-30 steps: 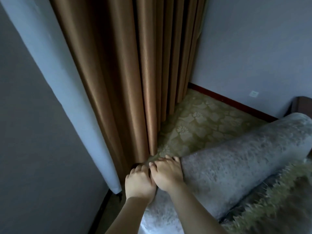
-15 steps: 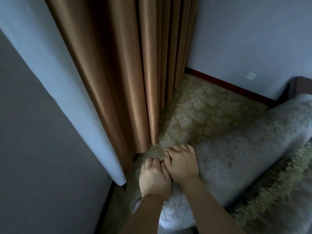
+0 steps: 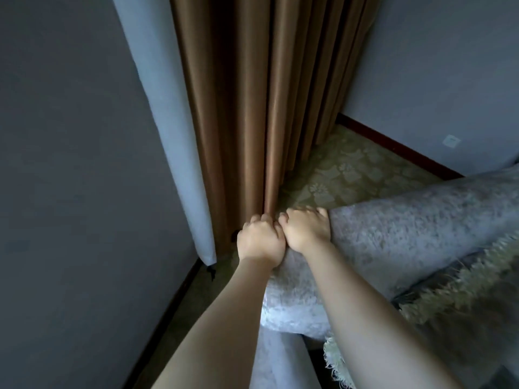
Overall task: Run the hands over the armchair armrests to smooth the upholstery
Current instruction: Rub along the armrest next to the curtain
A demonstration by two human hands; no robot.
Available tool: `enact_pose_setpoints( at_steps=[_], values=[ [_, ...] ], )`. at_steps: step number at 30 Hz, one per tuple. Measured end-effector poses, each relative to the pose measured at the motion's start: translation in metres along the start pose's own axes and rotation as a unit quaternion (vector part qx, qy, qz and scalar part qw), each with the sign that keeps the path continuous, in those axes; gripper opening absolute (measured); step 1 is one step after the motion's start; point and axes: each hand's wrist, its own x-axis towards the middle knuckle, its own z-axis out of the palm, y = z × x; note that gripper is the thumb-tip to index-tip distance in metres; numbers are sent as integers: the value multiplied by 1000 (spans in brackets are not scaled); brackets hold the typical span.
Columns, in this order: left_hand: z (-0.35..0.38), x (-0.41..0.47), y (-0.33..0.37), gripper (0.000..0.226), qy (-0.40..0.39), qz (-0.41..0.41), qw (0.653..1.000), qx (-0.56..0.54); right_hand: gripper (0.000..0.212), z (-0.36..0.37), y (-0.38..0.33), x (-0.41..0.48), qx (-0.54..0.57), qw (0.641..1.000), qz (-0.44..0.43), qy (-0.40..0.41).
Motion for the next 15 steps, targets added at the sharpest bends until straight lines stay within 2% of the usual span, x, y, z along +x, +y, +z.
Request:
enact_pose_setpoints(
  at_steps=[5, 8, 12, 15],
  values=[
    [-17, -56, -43, 30, -3, -24, 1000, 15, 42, 14, -41, -56, 7, 999, -34, -4],
    [-22, -58, -49, 32, -8, -23, 1000, 11, 40, 15, -49, -59, 5, 1000, -20, 6],
    [-18, -51, -53, 49, 10, -5, 1000, 4, 35, 19, -50, -54, -17, 998, 5, 54],
    [-14, -46, -56, 49, 22, -2, 1000, -5, 37, 23, -51, -49, -12, 996, 7, 84]
  ],
)
